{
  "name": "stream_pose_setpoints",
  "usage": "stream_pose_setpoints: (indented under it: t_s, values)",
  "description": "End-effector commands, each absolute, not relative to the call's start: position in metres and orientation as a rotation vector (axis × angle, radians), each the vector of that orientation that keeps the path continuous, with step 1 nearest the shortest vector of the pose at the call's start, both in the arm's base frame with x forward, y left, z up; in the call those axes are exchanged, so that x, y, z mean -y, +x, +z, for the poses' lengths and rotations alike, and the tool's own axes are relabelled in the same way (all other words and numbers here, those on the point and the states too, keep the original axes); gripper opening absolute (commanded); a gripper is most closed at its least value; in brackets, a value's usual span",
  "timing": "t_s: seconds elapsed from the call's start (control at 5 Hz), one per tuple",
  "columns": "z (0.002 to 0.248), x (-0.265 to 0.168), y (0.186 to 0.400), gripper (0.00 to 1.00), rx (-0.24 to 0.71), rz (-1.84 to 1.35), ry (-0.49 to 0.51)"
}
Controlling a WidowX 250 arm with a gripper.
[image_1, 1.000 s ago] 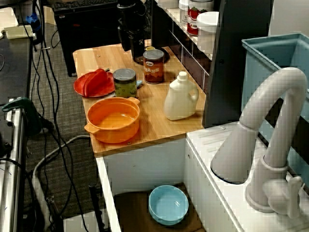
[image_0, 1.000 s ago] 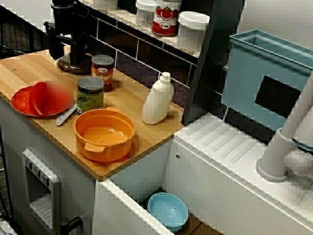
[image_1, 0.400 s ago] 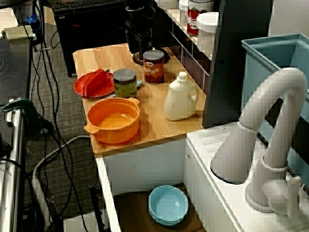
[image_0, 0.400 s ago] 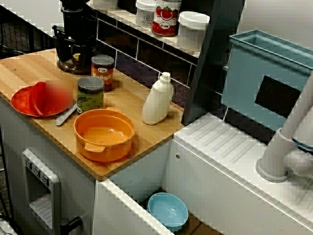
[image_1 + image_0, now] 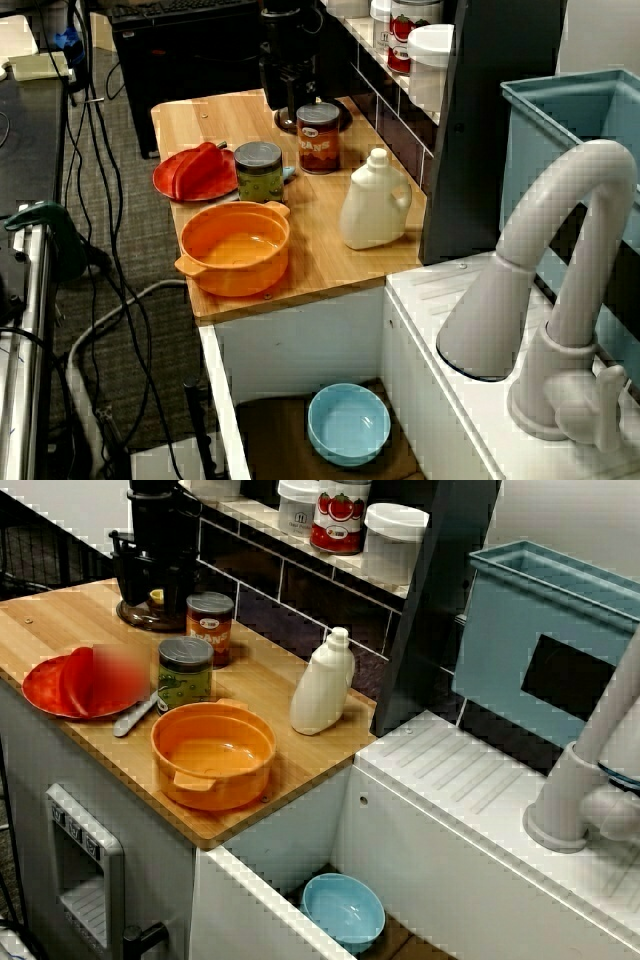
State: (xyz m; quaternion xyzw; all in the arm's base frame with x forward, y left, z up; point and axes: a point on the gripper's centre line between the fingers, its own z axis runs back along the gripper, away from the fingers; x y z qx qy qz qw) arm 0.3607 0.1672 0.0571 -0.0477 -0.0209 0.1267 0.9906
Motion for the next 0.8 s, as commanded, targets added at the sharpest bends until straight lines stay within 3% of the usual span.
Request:
stream_pose_setpoints:
  t_s: [0.0,0.6]
  values:
    - [0.060,-0.160,0.358,1.00,0.057,0.271,-0.138]
    - [0.045,-0.128,0.342,1.00,0.020,0.245,-0.176]
